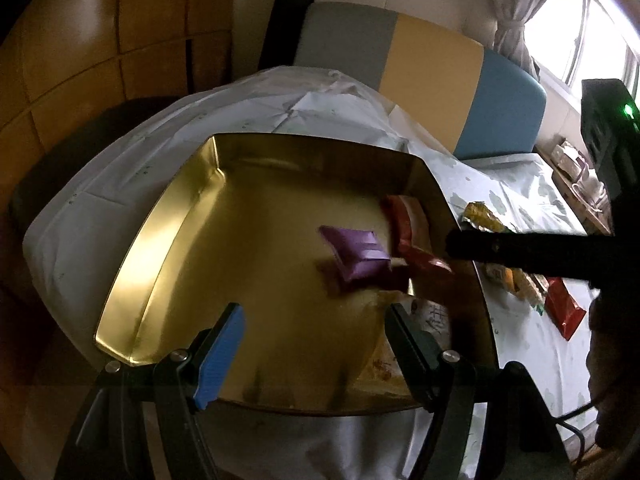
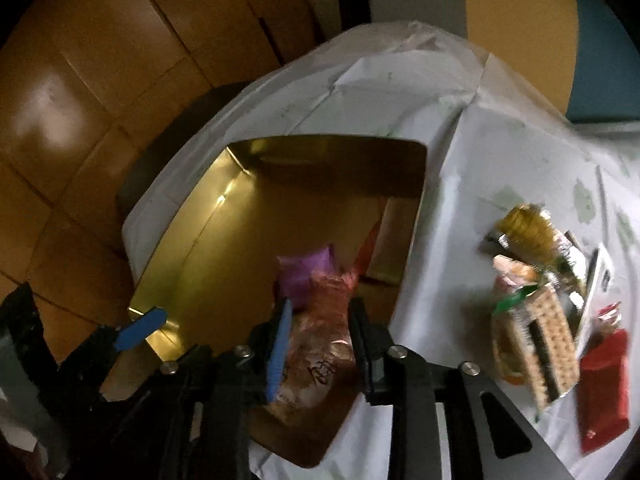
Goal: Organize snacks
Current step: 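Carry the red candy bar into the gold tray and open the right gripper, then grasp the saltine cracker packet with the left gripper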
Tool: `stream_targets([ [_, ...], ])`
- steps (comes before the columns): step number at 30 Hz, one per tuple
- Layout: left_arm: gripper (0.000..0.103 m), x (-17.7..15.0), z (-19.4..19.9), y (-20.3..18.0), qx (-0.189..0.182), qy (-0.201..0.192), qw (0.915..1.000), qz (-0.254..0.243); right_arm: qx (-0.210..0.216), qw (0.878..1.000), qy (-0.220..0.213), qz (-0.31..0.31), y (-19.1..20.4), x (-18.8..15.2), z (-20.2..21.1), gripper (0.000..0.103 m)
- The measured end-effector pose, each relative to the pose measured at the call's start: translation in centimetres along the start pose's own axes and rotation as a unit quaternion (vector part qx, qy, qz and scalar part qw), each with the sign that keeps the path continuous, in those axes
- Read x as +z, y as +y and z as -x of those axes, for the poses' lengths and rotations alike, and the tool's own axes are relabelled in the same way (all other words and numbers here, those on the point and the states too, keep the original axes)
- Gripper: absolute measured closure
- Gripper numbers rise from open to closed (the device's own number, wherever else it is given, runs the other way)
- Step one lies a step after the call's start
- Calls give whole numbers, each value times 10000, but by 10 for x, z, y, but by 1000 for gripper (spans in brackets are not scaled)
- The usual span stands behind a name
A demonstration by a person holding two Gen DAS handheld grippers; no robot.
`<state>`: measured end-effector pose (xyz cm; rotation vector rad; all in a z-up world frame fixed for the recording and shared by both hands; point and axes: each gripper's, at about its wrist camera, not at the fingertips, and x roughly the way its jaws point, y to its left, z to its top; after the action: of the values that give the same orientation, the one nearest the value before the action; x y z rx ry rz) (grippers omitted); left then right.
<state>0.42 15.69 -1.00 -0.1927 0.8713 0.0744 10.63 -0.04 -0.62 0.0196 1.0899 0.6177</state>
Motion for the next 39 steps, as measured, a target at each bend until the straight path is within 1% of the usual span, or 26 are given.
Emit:
stream_targets([
  [1, 30, 0, 0, -1, -3, 1, 10000, 0, -33, 10000, -15, 27, 0, -1, -1, 68],
  [6, 30, -2, 0, -5, -3, -4, 10000, -59, -60, 10000, -6, 68, -3, -17, 4, 68],
  [9, 30, -2, 1, -9, -4, -14, 9999, -114, -111, 9998, -142, 101, -8, -27, 14, 68],
  [11, 30, -2, 2, -11, -9, -17, 9999, -151, -139, 9995, -234, 183, -8, -33, 21, 63],
  [12, 30, -2, 3, -13, -14, -22, 9998, -172, -163, 9992, -280, 215, -8, -36, 25, 57],
  [13, 30, -2, 3, -14, -13, -26, 9998, -201, -187, 9989, -337, 254, -9, -39, 30, 54],
  [16, 30, -2, 4, -17, -41, -24, 9997, -254, -281, 9980, -436, 370, -12, -48, 40, 54],
  [20, 30, -2, 7, -25, -72, -41, 9993, -368, -562, 9963, -521, 400, -24, -62, 55, 54],
  [22, 30, -3, 7, -29, -77, -32, 9991, -420, -691, 9954, -546, 373, -34, -67, 62, 50],
  [25, 30, -2, 6, -34, -18, -5, 9990, -441, -970, 9932, -560, 311, -56, -75, 75, 46],
  [30, 30, 3, 10, -42, -77, -30, 9988, -475, -1531, 9867, -532, 85, -105, -89, 99, 40],
  [31, 31, 5, 10, -45, -136, -3, 9988, -476, -1681, 9842, -554, 22, -117, -91, 105, 37],
  [32, 36, 7, 10, -48, -175, 13, 9987, -471, -1873, 9804, -608, -63, -131, -94, 112, 34],
  [33, 38, 9, 11, -52, -207, 11, 9986, -486, -2004, 9774, -658, -139, -141, -96, 117, 29],
  [34, 43, 10, 12, -59, -246, 3, 9981, -558, -2166, 9733, -718, -261, -155, -99, 123, 27],
  [36, 49, 13, 13, -73, -403, 51, 9964, -749, -2432, 9652, -789, -552, -183, -105, 133, 27],
  [37, 52, 15, 14, -84, -544, 81, 9949, -850, -2502, 9621, -826, -700, -194, -106, 136, 27],
  [39, 52, 17, 13, -100, -746, 157, 9921, -998, -2595, 9549, -853, -1167, -217, -112, 140, 27],
])
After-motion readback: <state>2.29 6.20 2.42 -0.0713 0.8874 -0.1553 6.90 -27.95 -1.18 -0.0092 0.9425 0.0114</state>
